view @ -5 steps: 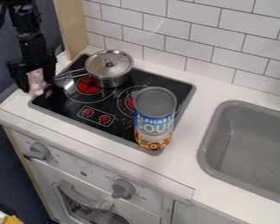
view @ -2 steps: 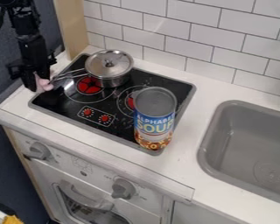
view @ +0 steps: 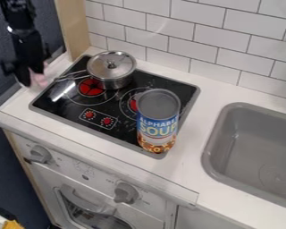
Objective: Move the little plush to the right burner
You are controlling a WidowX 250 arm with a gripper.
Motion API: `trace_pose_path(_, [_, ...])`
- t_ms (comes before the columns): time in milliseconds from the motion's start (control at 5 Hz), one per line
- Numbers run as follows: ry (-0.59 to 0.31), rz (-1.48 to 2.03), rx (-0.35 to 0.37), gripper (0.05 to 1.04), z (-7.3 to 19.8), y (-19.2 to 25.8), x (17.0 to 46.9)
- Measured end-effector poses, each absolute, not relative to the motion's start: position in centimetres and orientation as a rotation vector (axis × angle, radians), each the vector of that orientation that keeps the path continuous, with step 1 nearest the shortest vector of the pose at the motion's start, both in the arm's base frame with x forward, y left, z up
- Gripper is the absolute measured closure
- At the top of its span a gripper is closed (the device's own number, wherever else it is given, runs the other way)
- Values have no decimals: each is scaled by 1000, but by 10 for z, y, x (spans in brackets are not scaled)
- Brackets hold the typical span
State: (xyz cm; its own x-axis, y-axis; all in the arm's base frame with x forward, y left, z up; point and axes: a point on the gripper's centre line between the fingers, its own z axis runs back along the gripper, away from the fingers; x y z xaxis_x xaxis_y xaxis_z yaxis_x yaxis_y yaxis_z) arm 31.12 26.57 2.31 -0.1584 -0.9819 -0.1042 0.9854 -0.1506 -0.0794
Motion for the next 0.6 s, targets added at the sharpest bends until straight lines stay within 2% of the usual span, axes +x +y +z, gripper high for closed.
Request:
trace_pose_path(400, [199, -1650, 213, 717, 72, 271, 303])
trace_pose_path(600, [117, -1736, 257, 718, 95, 246, 308])
